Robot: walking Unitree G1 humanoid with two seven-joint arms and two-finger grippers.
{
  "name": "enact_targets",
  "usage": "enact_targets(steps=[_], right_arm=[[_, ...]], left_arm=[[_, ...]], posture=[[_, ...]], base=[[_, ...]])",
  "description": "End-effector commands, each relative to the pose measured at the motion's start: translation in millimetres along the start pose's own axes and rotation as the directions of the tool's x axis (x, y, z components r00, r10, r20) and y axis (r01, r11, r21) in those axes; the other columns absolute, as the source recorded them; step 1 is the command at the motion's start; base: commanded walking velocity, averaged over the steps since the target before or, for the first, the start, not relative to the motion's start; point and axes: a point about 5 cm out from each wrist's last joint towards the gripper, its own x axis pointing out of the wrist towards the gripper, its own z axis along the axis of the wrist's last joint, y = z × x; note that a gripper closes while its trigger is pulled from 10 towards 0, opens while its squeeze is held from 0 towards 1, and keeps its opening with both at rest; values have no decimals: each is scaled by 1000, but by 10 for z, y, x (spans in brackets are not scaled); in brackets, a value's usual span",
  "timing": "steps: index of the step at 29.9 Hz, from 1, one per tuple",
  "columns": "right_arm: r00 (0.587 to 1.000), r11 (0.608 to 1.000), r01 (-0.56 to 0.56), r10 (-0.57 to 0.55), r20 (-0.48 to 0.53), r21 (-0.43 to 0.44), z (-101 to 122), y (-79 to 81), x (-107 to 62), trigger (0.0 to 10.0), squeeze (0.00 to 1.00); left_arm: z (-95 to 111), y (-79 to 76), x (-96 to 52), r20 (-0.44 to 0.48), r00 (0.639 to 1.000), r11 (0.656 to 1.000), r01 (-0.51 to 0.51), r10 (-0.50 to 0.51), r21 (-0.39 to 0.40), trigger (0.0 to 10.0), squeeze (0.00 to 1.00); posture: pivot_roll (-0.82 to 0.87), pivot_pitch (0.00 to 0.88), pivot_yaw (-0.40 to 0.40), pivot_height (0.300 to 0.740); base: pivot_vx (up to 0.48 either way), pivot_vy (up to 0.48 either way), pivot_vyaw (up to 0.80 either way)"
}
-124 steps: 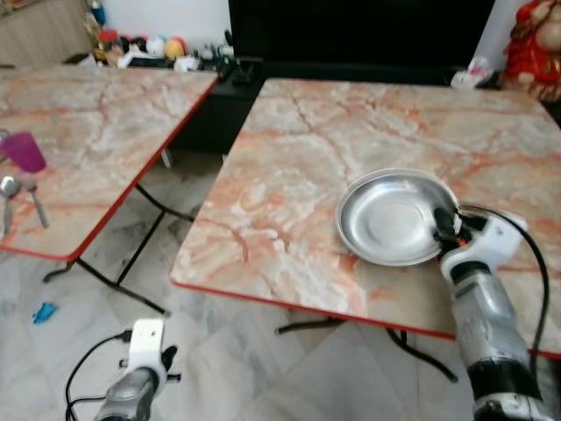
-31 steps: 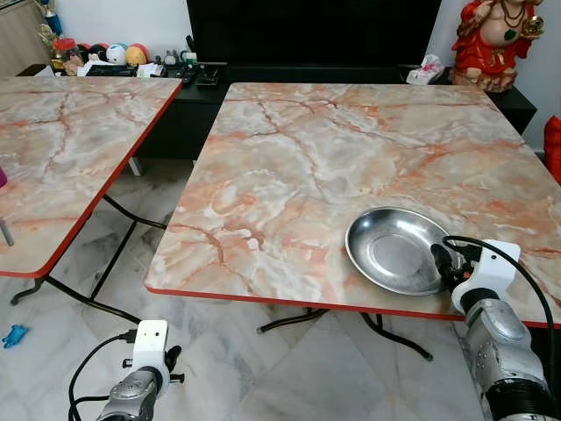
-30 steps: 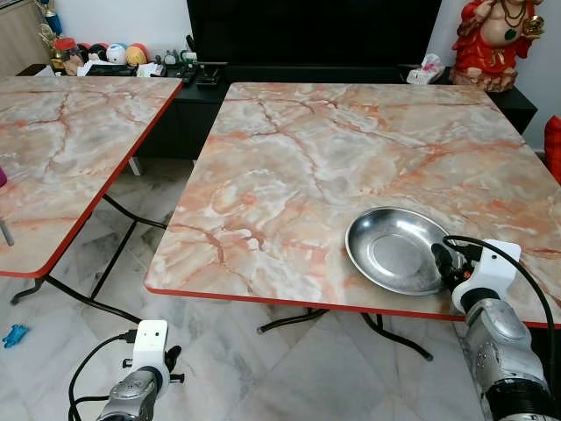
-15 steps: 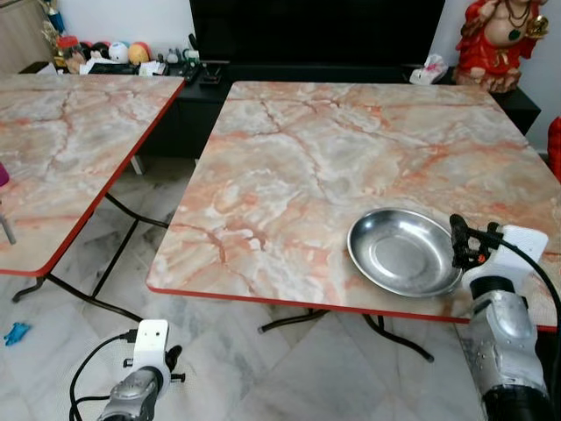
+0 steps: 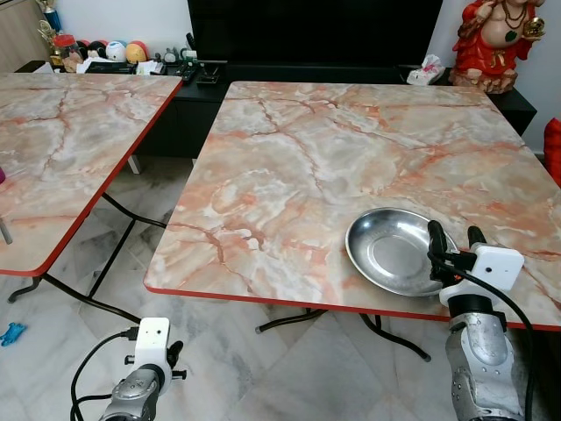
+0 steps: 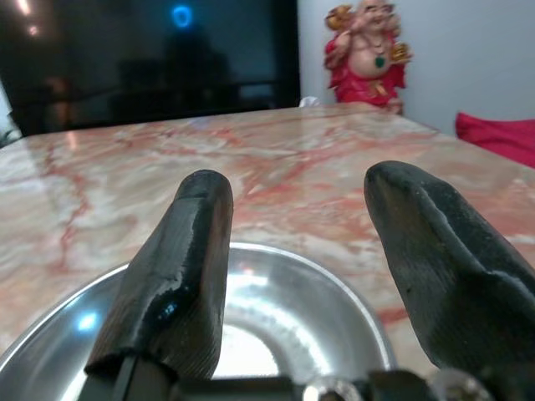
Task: Setting the table
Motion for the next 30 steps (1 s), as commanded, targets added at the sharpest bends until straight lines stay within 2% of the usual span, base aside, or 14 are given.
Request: enact_targets(steps=[1,6,14,30], right_arm=[[1000,1000,21,-21,19,14,20,15,10,10000,0],[1000,1000,20,-20,15,9,-5,63,-16,10000,0],[999,1000,9,-9,31,23,17,179,21,10000,0],[1000,999,-14,13,26,37,39,255,92,10000,0]], left_arm=[[-48,9,-15,-13,1000,1000,-5,5,4,10000,0],[-62,8,-16,-24,1000,1000,-7,7,-8,10000,0],[-101,5,-25,-42,999,1000,-11,10,-6,10000,0],[-120,10,-30,-49,999,1000,-22,21,-17,10000,0]], posture=[[24,0,16,740],[23,0,15,740],[35,0,18,740],[48,0,20,740]], base=[[0,0,0],[0,148,0],[0,363,0],[0,385,0]])
